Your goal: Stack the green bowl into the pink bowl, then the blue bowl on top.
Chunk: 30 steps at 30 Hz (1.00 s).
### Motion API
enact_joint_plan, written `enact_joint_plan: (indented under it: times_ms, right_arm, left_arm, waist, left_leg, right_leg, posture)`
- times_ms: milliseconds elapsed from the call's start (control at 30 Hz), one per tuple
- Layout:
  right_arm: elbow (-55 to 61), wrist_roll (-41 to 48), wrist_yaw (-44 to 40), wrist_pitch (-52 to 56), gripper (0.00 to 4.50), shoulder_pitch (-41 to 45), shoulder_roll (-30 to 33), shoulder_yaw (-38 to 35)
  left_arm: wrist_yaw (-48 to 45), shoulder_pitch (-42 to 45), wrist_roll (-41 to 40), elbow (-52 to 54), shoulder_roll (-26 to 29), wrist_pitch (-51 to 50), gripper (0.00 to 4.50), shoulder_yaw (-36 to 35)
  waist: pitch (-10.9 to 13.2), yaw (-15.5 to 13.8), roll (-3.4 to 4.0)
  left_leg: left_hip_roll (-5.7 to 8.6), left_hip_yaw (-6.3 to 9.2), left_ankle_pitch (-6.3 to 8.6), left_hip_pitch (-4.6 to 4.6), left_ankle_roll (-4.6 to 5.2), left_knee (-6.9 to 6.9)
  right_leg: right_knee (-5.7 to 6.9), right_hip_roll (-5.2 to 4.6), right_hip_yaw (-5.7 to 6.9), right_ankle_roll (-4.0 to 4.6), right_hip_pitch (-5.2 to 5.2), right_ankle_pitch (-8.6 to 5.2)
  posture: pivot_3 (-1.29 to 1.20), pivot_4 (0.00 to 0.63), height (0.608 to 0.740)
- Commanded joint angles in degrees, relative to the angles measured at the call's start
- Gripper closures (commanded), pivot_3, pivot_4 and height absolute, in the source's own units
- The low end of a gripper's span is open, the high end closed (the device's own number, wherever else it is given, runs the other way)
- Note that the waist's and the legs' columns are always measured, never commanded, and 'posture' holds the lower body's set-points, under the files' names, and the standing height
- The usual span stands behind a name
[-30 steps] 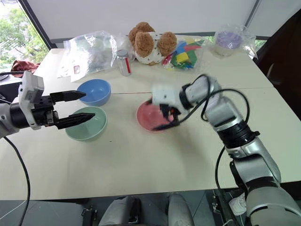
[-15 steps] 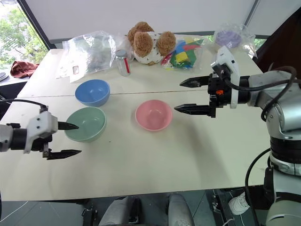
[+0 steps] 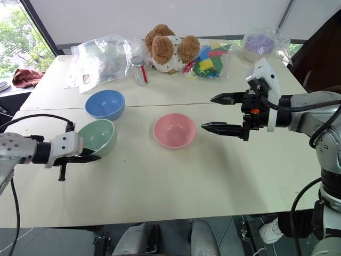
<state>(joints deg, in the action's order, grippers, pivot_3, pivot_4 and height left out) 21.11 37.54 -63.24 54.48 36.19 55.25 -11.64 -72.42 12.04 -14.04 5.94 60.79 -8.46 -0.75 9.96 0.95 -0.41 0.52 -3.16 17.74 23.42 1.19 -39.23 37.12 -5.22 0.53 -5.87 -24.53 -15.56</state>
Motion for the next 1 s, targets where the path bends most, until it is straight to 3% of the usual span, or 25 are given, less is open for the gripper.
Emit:
enact_joint_plan:
  times_ms: [33, 233, 433, 767, 1000]
  right_arm:
    - [0.1, 1.0, 0.3, -1.4, 0.0, 1.2, 1.5, -0.8]
    - [-0.5, 1.7, 0.1, -1.2, 0.0, -1.0, 3.7, -3.1]
    - [3.2, 3.9, 1.4, 1.0, 0.0, -9.5, 6.9, -9.2]
    - [14.4, 10.9, 8.5, 6.1, 0.0, -19.8, 5.8, -21.0]
    - [19.2, 18.9, 13.9, 8.0, 0.0, -23.7, 3.7, -29.3]
  left_arm:
    - [-2.5, 4.6, -2.9, 4.1, 0.5, -1.5, 4.47, -0.2]
    - [-9.5, 22.6, -7.6, 5.4, -3.5, -5.3, 4.47, 4.8]
    - [-15.7, 39.4, -1.8, -6.7, -15.5, 3.3, 4.47, 14.8]
    - [-20.1, 51.2, 8.0, -35.0, -31.0, 24.9, 4.47, 25.9]
    - [-20.1, 56.1, 12.9, -49.8, -37.6, 34.0, 4.47, 28.6]
  waist:
    - [0.0, 0.0, -0.02]
    - [0.0, -0.7, -0.03]
    - [0.0, -1.5, -0.03]
    - [0.0, -1.8, -0.06]
    - [0.0, -1.7, -0.09]
  left_leg:
    - [0.0, 0.01, 0.0, 0.0, 0.0, 0.0]
    - [0.02, 0.01, -0.02, 0.03, 0.06, -0.15]
    - [-0.05, -0.04, 0.12, 0.1, 0.3, -0.73]
    - [-0.08, 0.0, 0.13, 0.1, 0.34, -0.85]
    - [-0.07, 0.01, 0.17, 0.12, 0.42, -0.86]
  right_leg:
    - [0.01, 0.01, 0.01, 0.0, 0.0, 0.0]
    - [0.01, 0.08, 0.04, -0.01, 0.09, 0.0]
    - [0.08, 0.48, 0.03, -0.03, 0.26, 0.01]
    - [0.13, 0.56, -0.03, -0.05, 0.31, 0.02]
    - [0.11, 0.54, -0.03, -0.06, 0.31, 0.02]
  posture:
    - [0.0, 0.15, 0.74]
    - [0.0, 0.15, 0.74]
    - [0.0, 0.15, 0.74]
    - [0.0, 0.15, 0.74]
    - [0.0, 0.15, 0.74]
